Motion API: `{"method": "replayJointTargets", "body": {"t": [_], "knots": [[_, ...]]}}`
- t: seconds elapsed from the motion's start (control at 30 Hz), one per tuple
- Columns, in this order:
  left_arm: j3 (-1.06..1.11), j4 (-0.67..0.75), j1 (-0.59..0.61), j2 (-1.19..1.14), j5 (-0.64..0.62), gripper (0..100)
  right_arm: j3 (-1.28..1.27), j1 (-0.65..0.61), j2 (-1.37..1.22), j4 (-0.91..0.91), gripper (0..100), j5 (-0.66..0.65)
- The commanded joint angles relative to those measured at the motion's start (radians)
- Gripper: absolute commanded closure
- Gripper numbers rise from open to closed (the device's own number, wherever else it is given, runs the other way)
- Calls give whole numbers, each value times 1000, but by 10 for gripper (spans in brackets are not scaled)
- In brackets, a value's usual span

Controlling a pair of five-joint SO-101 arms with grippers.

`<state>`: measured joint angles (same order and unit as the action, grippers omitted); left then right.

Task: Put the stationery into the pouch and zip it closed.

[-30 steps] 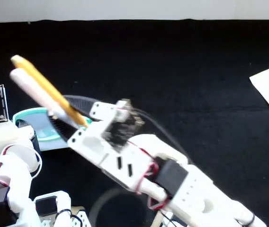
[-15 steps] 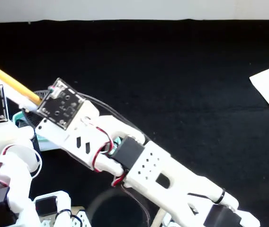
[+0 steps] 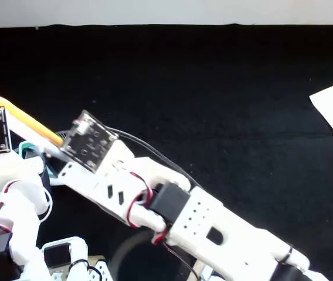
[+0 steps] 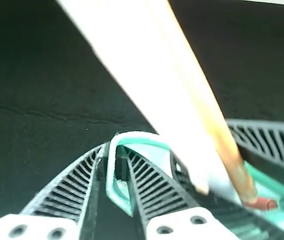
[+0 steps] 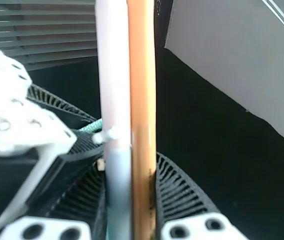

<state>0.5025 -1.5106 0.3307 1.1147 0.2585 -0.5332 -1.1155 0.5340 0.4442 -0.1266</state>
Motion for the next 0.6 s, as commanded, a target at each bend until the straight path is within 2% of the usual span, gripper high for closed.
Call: {"method": "replayJointTargets", "body": {"t": [0.0, 0.17, 0.33, 0.43, 0.57], "knots": [[31, 14, -13, -12, 5, 993, -119, -5, 54, 30, 987, 20], [31, 14, -13, -12, 3, 993, -232, -2, 120, 25, 977, 15], [31, 14, -13, -12, 3, 993, -252, -2, 142, 25, 835, 14], [31, 14, -13, -12, 3, 993, -249, -4, 143, 27, 806, 11], [31, 14, -13, -12, 3, 993, -246, -2, 145, 28, 806, -110]]}}
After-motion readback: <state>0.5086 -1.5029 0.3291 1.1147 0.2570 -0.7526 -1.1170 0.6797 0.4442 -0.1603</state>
